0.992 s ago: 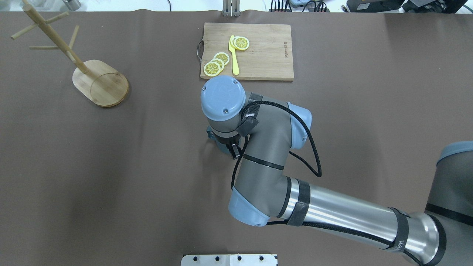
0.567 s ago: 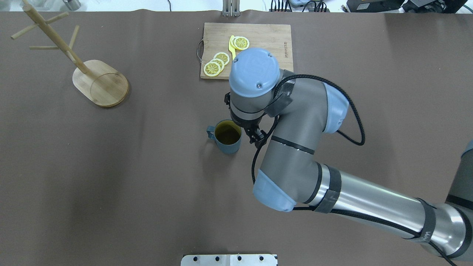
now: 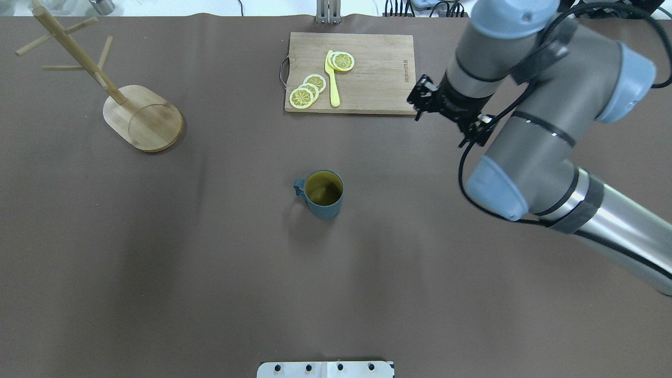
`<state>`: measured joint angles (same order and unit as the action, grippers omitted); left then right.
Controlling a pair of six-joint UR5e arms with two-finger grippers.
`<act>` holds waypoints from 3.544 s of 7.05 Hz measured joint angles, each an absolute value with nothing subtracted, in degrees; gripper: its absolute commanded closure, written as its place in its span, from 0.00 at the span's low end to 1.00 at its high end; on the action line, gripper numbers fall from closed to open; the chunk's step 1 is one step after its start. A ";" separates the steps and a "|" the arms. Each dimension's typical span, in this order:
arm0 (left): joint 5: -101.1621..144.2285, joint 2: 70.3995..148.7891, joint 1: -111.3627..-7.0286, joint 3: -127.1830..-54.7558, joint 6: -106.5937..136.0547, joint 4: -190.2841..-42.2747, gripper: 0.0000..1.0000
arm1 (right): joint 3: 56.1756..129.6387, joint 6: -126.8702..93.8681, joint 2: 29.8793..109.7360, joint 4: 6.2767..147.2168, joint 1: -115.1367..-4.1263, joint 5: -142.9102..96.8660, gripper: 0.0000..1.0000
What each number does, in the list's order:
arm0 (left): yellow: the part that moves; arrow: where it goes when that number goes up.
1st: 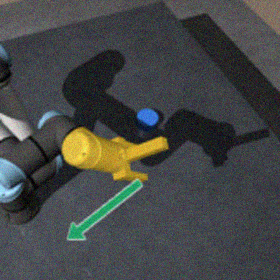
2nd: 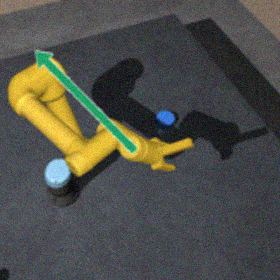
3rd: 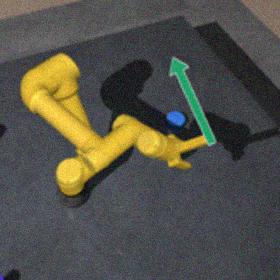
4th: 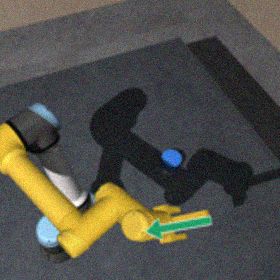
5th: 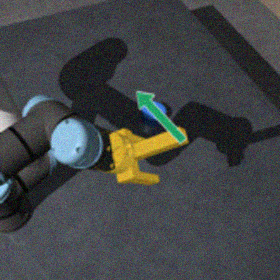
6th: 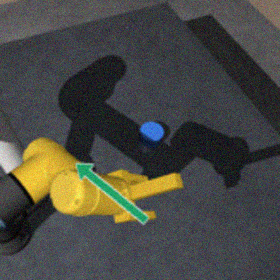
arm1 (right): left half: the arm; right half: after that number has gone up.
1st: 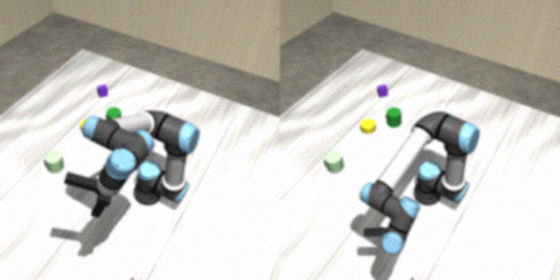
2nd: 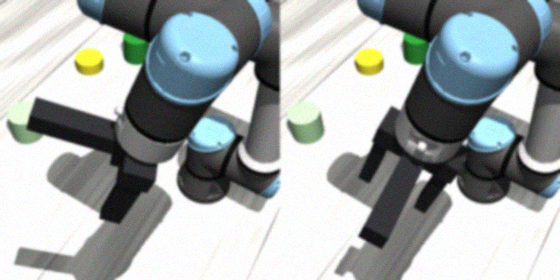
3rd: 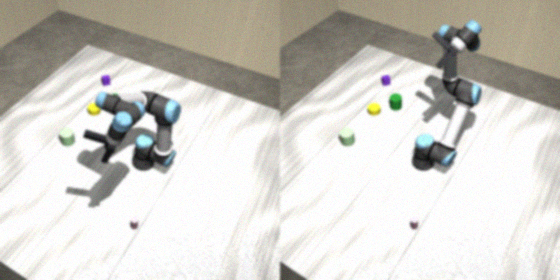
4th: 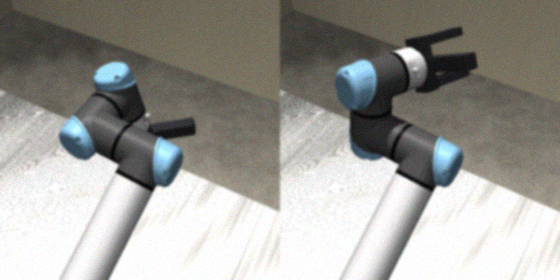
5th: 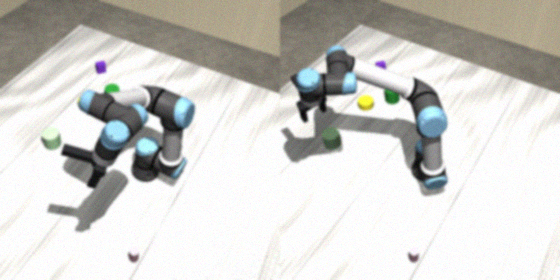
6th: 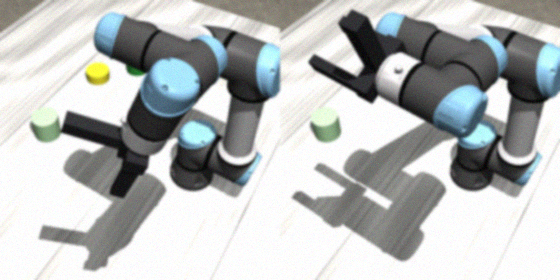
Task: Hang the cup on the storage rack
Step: 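Release the mug and withdraw the right gripper while the left arm moves in, then move the left gripper toward the blue mug's handle, then grasp the blue mug's handle with the left gripper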
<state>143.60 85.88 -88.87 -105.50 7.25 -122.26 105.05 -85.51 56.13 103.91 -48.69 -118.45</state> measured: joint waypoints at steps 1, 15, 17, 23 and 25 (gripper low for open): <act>145.13 85.95 -86.48 -105.69 12.60 -127.81 0.01 | 105.16 -74.11 59.98 103.85 -52.97 -120.17 0.00; 105.04 113.16 -36.61 -89.04 35.70 -143.34 0.03 | 101.24 0.32 97.47 92.21 -86.77 -128.37 0.00; 100.31 114.31 -31.73 -84.27 35.63 -150.73 0.16 | 101.10 0.55 97.50 92.04 -86.97 -128.61 0.00; 95.13 117.51 -26.24 -82.66 35.77 -152.39 0.35 | 101.01 0.27 96.98 92.02 -87.01 -128.65 0.00; 93.70 118.79 -26.20 -81.09 35.75 -152.32 0.49 | 101.00 0.21 96.89 92.02 -87.00 -128.59 0.00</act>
<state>93.70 118.79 -26.20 -81.09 35.75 -152.32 101.00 0.21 96.89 92.02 -87.00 -128.59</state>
